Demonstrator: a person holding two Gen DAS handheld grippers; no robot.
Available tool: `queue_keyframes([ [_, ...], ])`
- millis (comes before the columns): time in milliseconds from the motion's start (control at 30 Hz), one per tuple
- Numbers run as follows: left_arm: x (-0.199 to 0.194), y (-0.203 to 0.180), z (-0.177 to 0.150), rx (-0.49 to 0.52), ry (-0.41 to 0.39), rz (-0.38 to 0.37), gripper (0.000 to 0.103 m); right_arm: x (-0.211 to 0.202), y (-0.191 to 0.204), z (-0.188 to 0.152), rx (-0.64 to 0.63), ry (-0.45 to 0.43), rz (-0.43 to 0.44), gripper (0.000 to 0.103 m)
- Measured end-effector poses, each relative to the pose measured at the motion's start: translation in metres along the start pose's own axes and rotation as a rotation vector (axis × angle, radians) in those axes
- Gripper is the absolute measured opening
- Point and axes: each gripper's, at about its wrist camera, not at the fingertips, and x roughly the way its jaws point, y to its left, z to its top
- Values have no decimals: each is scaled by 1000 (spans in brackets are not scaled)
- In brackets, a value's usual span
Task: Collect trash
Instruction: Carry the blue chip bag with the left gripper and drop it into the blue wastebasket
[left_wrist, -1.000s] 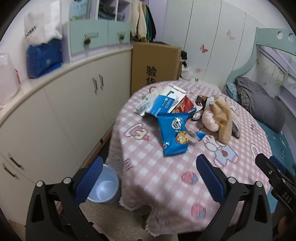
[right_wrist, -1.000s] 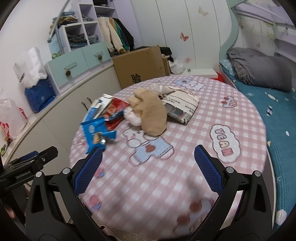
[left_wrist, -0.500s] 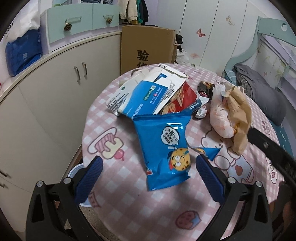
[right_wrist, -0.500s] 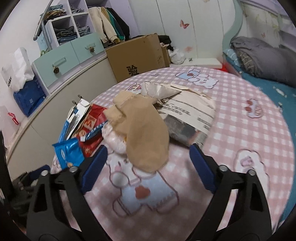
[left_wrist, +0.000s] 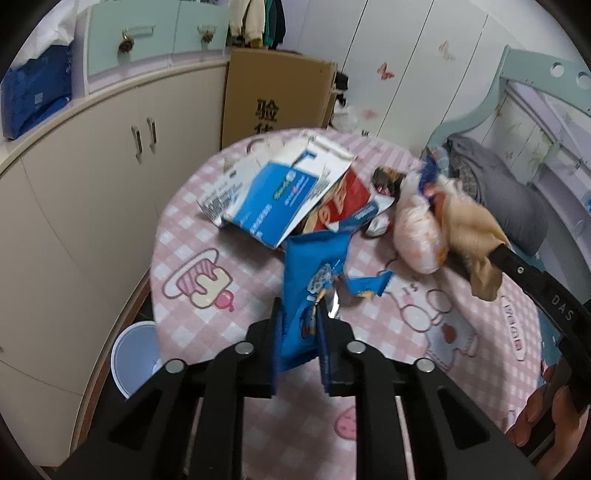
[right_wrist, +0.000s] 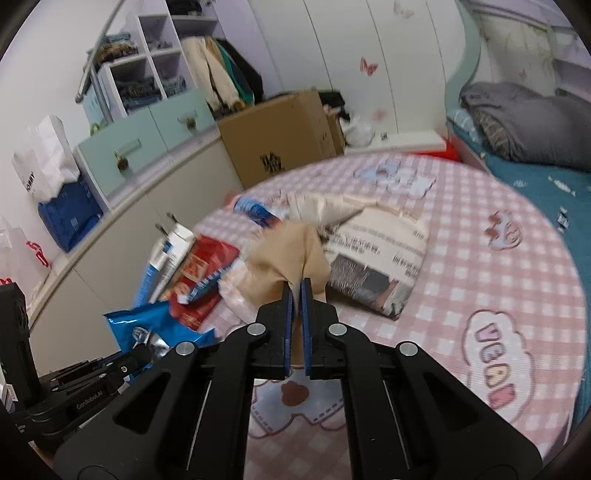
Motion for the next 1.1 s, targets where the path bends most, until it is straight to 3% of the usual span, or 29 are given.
queue_keyframes([
  [233, -51, 11, -8, -35, -95, -42, 14, -51, 28, 5, -54, -101, 34, 5],
  [400, -80, 42, -21, -110, -129, 4, 14, -65, 77, -6, -128, -72, 138, 5],
  [467, -89, 64, -30, -136, -127, 78, 14, -63, 106, -16, -169, -38, 196, 5],
  [767, -97, 169, -69, -324, -62, 298, 15, 1, 233, -80, -361, 174, 362, 5],
  [1100, -47, 268, -82, -464, 42, 360, 15, 108, 309, -136, -442, 353, 383, 5],
])
